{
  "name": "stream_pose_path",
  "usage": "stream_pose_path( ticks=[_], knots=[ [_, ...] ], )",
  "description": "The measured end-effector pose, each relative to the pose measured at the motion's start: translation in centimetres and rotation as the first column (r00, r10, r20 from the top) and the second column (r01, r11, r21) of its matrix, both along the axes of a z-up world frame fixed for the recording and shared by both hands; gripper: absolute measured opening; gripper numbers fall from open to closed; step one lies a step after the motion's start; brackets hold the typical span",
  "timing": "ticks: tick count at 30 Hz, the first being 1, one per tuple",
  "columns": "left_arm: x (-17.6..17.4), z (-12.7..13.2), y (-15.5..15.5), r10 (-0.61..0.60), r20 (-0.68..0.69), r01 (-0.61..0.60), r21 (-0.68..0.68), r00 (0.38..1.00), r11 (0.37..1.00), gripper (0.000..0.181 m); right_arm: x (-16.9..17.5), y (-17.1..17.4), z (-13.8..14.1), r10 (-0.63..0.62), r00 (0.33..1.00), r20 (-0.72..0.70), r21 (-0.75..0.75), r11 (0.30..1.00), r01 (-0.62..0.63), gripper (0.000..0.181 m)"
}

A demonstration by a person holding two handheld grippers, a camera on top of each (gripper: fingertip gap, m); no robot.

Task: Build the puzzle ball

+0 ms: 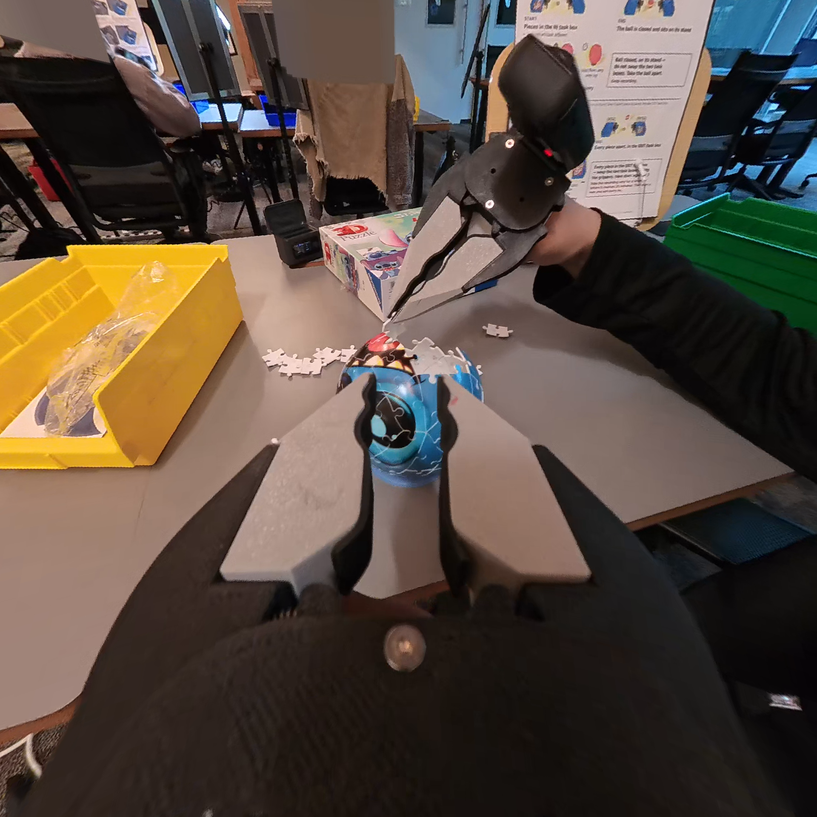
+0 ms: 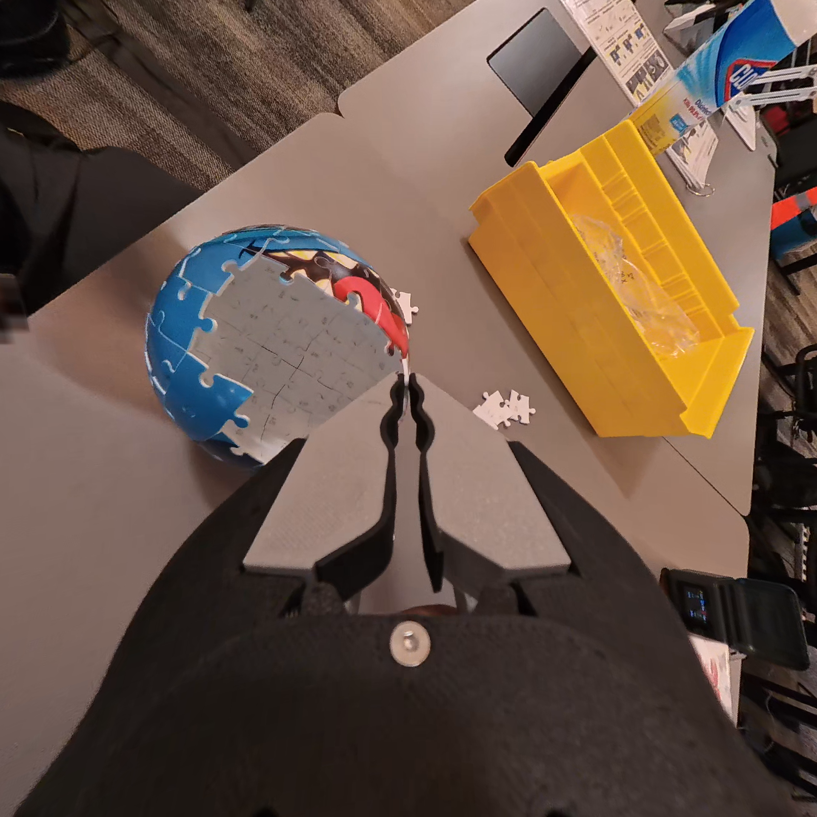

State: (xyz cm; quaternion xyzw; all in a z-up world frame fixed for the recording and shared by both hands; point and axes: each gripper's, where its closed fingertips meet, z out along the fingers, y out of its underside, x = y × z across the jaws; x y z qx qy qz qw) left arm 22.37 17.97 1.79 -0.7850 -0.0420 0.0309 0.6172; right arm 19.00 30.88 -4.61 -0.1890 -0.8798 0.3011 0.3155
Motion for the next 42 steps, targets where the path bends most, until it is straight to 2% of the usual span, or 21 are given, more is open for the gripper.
stream_pose_path(
  ticks=[8, 14, 17, 20, 22, 25, 28, 32, 35, 42],
  knots=[
    [-0.6, -0.3, 0.0, 0.009, 0.016, -0.009, -0.002, 1.0, 1.0, 0.024, -0.3, 0.2, -0.4, -0.001, 1.0, 0.006, 0.021, 1.0, 0.001, 0.0],
    [-0.2, -0.5, 1.2, -0.022, 0.017, 0.022, -0.023, 1.0, 0.999, 0.024, -0.1, 0.6, 0.9, -0.007, 1.0, -0.018, -0.025, 1.0, 0.006, 0.0],
    [-0.1, 0.2, 3.7, -0.055, -0.086, 0.045, -0.11, 0.995, 0.993, 0.024, 0.7, -0.1, 3.5, 0.038, 0.999, -0.036, -0.199, 0.979, -0.045, 0.0],
    [0.1, 0.3, 7.5, -0.114, -0.153, 0.083, -0.196, 0.982, 0.977, 0.026, 2.1, -1.2, 6.8, 0.126, 0.991, -0.054, -0.427, 0.894, -0.137, 0.0],
    [0.6, -0.3, 9.6, -0.169, -0.129, 0.134, -0.243, 0.977, 0.961, 0.026, 2.7, -1.2, 8.1, 0.149, 0.987, -0.067, -0.493, 0.855, -0.162, 0.0],
    [0.0, -1.3, 11.4, -0.168, -0.143, 0.12, -0.293, 0.975, 0.948, 0.026, 2.9, -0.8, 9.4, 0.142, 0.985, -0.098, -0.537, 0.826, -0.172, 0.0],
    [-0.2, -1.0, 12.6, -0.182, -0.138, 0.141, -0.26, 0.974, 0.955, 0.025, 3.4, -0.7, 10.5, 0.168, 0.98, -0.107, -0.603, 0.772, -0.198, 0.0],
    [0.7, 1.2, 13.3, -0.219, -0.077, 0.207, -0.141, 0.973, 0.968, 0.015, 3.3, -0.3, 10.6, 0.156, 0.981, -0.115, -0.612, 0.767, -0.193, 0.0],
    [0.3, 1.1, 13.5, -0.207, -0.091, 0.192, -0.148, 0.974, 0.97, 0.01, 3.5, -0.4, 11.2, 0.173, 0.978, -0.118, -0.65, 0.731, -0.207, 0.0],
    [-0.1, 2.0, 12.9, -0.196, -0.107, 0.185, -0.104, 0.975, 0.977, 0.0, 3.4, 0.0, 11.0, 0.17, 0.978, -0.117, -0.652, 0.73, -0.205, 0.0]
  ],
)
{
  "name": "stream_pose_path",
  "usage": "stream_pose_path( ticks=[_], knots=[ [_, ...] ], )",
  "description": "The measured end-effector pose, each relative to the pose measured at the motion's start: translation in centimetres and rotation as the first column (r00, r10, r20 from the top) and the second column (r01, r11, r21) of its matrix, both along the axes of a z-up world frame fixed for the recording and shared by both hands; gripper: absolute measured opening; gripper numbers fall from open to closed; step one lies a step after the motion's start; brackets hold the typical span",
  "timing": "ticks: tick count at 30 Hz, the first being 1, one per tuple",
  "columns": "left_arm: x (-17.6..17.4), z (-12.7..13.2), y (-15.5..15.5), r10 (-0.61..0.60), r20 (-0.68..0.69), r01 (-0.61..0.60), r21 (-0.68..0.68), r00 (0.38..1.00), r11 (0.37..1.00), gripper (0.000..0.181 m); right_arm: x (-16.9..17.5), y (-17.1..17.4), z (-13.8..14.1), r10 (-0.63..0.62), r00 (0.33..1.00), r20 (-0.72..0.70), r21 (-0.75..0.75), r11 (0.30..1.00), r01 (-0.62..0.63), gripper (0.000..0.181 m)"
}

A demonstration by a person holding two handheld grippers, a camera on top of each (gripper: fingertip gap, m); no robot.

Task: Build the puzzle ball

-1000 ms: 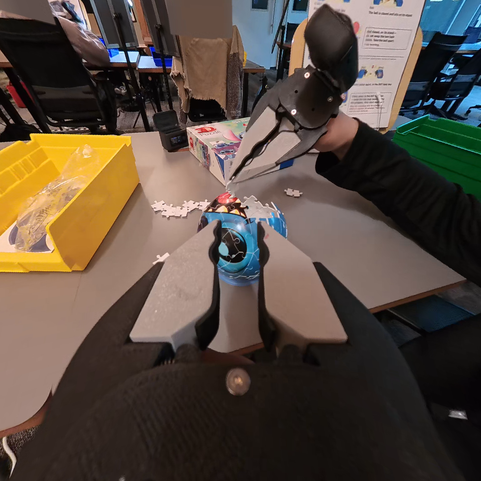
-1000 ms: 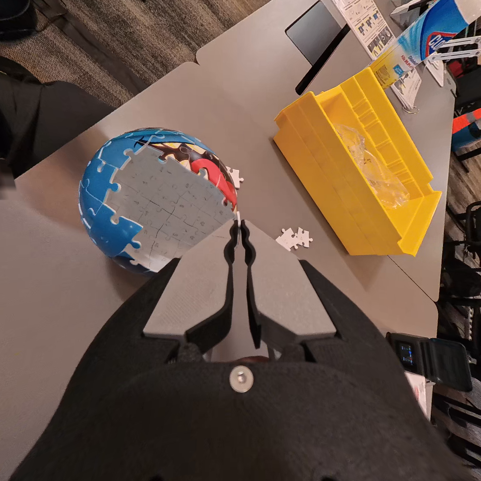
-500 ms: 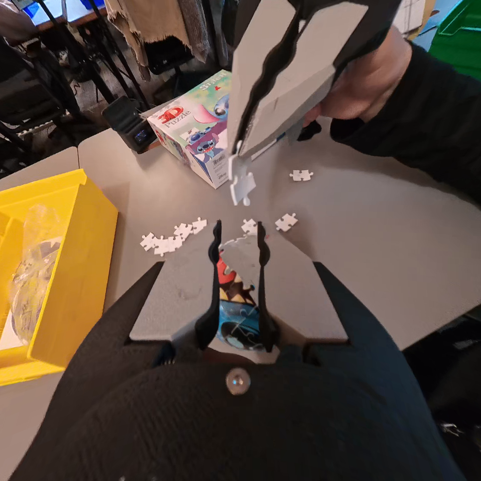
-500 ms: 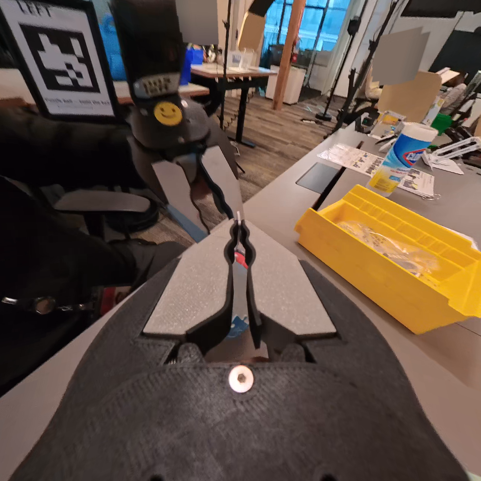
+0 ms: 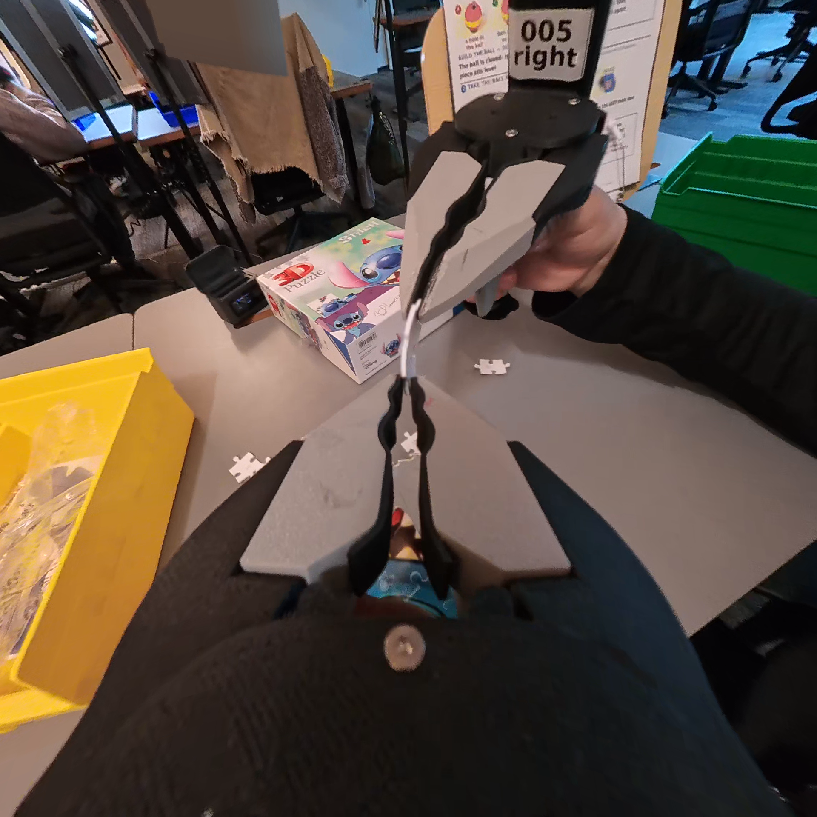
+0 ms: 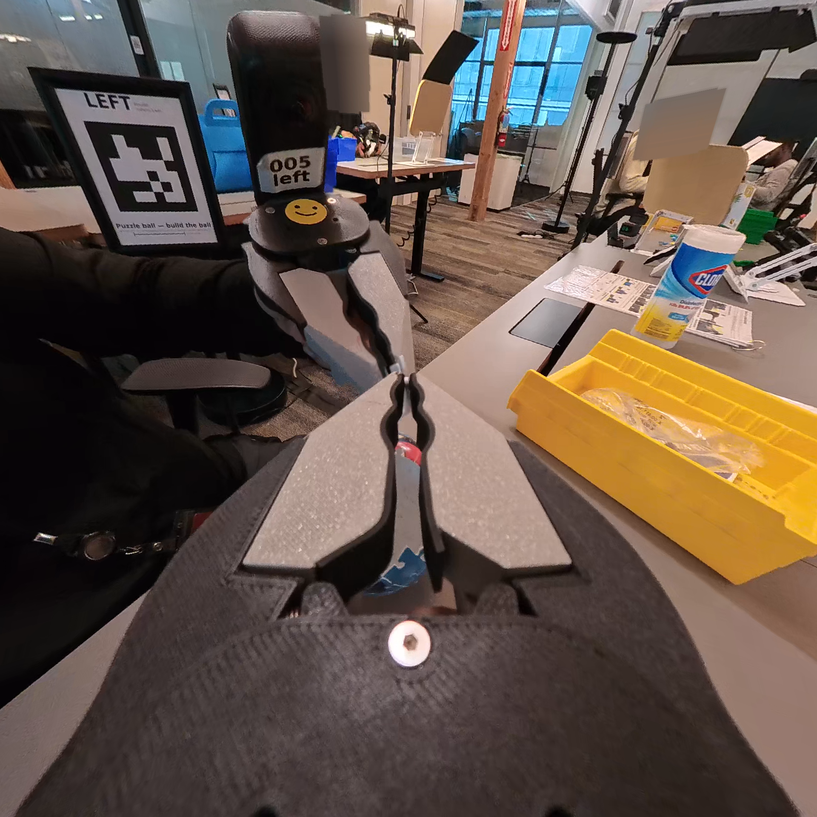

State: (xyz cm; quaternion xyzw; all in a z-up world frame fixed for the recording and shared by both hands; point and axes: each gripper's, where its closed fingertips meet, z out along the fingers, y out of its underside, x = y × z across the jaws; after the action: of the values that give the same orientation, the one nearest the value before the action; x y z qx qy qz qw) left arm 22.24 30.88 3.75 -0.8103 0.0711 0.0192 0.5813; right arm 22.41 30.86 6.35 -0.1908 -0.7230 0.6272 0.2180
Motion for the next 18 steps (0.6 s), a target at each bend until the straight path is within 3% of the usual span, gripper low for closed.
stream_pose_path(
  ticks=[5, 18],
  knots=[
    [-0.5, 0.7, -0.9, 0.015, 0.036, -0.017, 0.051, 0.999, 0.999, 0.0, -0.2, 0.1, -0.8, 0.007, 1.0, 0.018, 0.007, 1.0, -0.007, 0.0],
    [-0.8, -0.3, -0.6, 0.01, 0.044, -0.01, 0.01, 0.999, 1.0, 0.0, -0.6, 0.5, -2.0, -0.006, 0.998, 0.064, 0.038, 0.999, 0.004, 0.0]
  ],
)
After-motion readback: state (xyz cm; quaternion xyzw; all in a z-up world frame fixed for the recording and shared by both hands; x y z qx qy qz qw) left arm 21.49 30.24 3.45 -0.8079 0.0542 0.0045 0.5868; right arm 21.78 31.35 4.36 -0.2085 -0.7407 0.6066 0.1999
